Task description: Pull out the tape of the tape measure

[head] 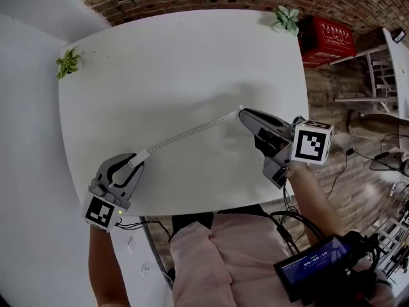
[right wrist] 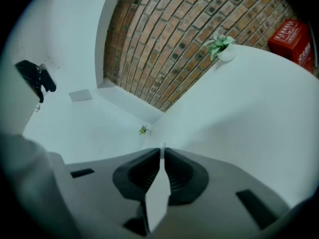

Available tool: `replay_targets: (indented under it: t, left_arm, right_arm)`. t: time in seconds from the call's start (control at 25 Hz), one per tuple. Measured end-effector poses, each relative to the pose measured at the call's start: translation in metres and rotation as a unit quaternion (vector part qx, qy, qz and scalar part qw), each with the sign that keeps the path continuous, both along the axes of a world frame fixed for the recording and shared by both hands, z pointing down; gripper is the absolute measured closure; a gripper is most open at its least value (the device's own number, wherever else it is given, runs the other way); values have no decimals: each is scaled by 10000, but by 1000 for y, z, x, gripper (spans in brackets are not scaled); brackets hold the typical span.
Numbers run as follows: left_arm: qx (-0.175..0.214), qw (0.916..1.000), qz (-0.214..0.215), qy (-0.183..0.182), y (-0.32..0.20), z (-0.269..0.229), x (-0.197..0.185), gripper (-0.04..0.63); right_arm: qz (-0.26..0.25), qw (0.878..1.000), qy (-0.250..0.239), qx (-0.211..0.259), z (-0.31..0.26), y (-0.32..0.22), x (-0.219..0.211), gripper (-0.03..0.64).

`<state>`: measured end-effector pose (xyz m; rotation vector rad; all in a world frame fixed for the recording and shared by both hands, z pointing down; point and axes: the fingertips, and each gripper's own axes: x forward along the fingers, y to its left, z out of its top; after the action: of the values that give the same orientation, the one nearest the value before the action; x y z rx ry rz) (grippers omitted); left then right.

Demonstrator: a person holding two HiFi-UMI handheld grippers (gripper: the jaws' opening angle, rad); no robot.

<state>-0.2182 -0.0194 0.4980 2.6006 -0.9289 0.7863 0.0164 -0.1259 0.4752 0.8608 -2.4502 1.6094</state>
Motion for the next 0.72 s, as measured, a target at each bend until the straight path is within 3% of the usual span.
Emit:
replay_targets:
  t: [0.36, 0.72]
  left_arm:
    - [-228, 9997, 85, -57, -7, -5, 2, 491]
    - [-491, 9987, 140, 53, -15, -2, 5, 489]
  right_arm:
    - [-47, 9996, -232, -162, 13, 1, -3, 580]
    - [-35, 9992, -151, -362, 26, 1, -5, 580]
